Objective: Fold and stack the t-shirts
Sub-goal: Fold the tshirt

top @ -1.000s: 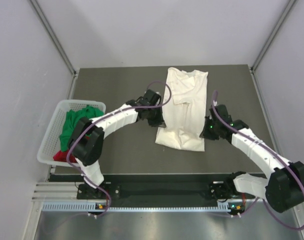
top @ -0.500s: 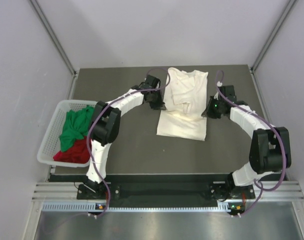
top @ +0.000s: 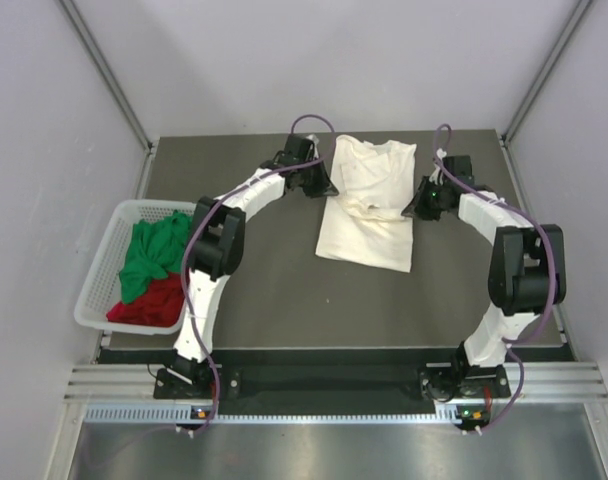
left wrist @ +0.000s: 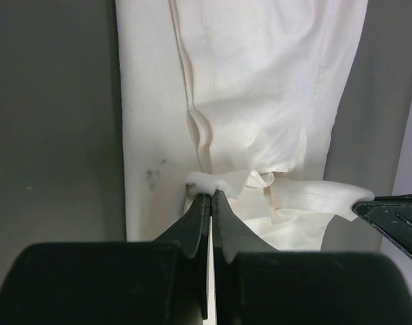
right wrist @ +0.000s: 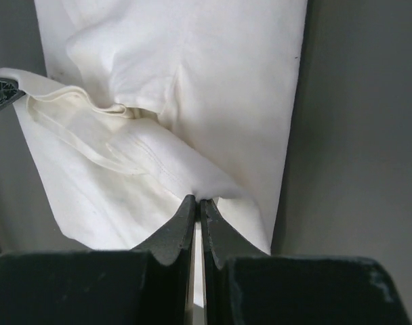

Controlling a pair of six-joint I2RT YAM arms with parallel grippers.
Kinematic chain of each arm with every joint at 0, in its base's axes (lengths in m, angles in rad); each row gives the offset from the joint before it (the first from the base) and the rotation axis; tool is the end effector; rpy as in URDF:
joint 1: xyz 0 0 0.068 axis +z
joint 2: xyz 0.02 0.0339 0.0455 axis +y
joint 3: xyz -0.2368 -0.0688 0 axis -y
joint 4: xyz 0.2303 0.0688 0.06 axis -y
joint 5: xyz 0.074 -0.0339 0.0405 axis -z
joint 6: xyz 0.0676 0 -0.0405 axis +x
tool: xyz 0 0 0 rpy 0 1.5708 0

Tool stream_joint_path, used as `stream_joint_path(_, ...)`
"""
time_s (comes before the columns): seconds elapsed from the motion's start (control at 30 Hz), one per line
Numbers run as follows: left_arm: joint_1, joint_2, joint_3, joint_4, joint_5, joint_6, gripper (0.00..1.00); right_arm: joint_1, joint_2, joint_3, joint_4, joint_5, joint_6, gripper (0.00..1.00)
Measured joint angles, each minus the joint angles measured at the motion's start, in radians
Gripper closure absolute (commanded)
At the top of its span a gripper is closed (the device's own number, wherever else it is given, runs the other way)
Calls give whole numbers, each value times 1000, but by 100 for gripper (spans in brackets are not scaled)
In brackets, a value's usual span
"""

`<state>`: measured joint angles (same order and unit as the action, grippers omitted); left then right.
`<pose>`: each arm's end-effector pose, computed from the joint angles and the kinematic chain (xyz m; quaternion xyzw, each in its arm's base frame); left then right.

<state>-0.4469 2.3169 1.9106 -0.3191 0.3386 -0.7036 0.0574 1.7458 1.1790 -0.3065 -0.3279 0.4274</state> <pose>0.4584 -0.2446 0.1601 -0.0465 0.9004 -0.3489 0.2557 0.3745 0.0433 0.1679 0.1157 0.9216 0.2298 0.2905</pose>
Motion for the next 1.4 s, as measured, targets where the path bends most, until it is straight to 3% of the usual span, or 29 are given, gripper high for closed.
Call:
stream_joint_path(0.33, 18, 97, 46, 23, 41, -20, 100, -41, 70, 37, 14, -27, 1, 100)
stream_joint_path(0.47, 28, 103, 51, 31, 47, -28, 99, -56, 116, 68, 27, -51, 0, 94)
stream_joint_path(0.53, 32, 105, 53, 43, 63, -29, 83, -68, 138, 84, 30, -60, 2, 82)
stream_joint_path(0.57, 34, 106, 53, 53, 71, -30, 77, -72, 145, 90, 31, -61, 6, 65)
stream_joint_path(0.6, 35, 107, 53, 61, 77, -31, 74, -76, 151, 96, 30, -61, 13, 59)
stream_joint_path(0.63, 38, 107, 53, 70, 85, -32, 65, -81, 153, 99, 30, -57, 14, 58)
stream_joint_path(0.7, 43, 107, 54, 84, 96, -30, 58, -87, 152, 103, 27, -48, 13, 55)
stream_joint_path(0.8, 53, 101, 53, 85, 95, -23, 57, -89, 135, 104, 14, -18, 14, 60)
stream_joint_path(0.83, 55, 93, 45, 86, 87, -18, 57, -89, 122, 104, 4, -9, 13, 65)
stream_joint_path(0.87, 56, 77, 23, 93, 81, -10, 59, -87, 104, 103, -2, -1, 11, 76)
stream_joint_path(0.97, 57, 9, -55, 100, 58, 14, 66, -78, 31, 84, -9, 19, 10, 89)
stream_joint_path(1.07, 46, -41, -100, 103, 42, 40, 77, -54, -31, 56, -10, 29, 10, 93)
stream_joint_path(1.2, 14, -63, -127, 125, 33, 62, 83, 6, -54, 7, 3, 34, 10, 94)
stream_joint_path(1.4, -25, -63, -153, 130, 26, 79, 85, 45, -29, -54, 10, 35, 11, 93)
